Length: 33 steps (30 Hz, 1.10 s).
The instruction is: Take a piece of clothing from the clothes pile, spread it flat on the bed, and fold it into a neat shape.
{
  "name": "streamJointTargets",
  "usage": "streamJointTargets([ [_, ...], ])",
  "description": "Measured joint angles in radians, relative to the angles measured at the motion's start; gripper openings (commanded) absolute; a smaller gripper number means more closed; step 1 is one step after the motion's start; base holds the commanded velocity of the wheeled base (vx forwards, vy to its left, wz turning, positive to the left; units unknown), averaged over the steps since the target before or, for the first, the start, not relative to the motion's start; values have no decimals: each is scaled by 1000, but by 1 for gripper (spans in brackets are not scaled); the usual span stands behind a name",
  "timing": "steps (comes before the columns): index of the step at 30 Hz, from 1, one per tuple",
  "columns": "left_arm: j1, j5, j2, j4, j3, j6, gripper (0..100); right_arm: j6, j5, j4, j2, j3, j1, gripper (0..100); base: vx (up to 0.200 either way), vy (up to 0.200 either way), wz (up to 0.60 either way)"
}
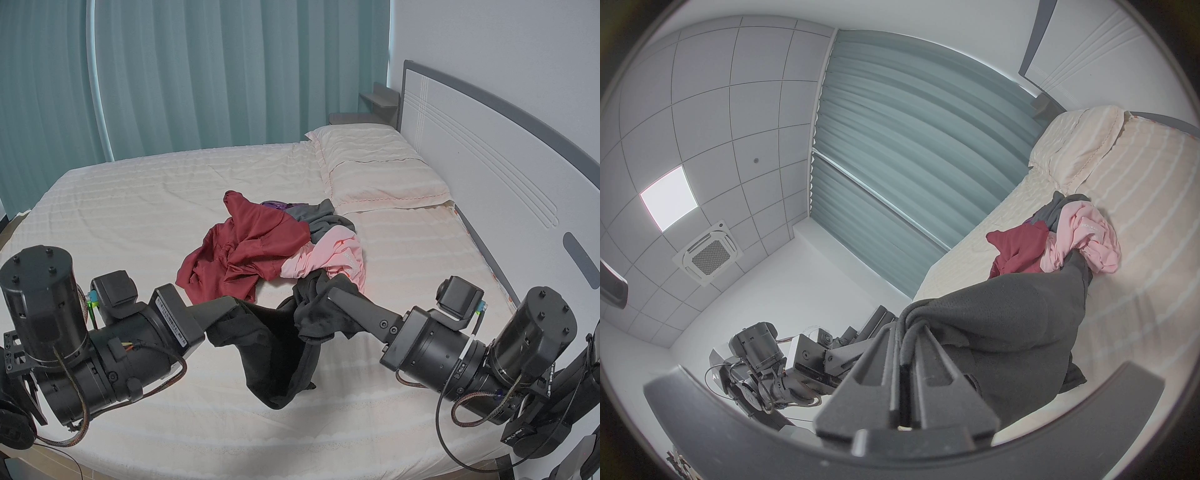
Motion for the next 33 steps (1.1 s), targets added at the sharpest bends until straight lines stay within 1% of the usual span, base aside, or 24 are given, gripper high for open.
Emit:
streamJointTargets([
  [9, -1, -24, -36, 5, 10, 1, 0, -20, 3, 1, -18, 22, 0, 0, 0, 0, 0],
  [21, 0, -39, -39, 7, 14, 0, 0, -21, 2, 2, -23, 22, 0, 0, -200, 0, 0],
  [33, 2, -36, -27, 6, 5, 0, 0, -20, 4, 2, -14, 18, -11, 0, 0, 0, 0],
])
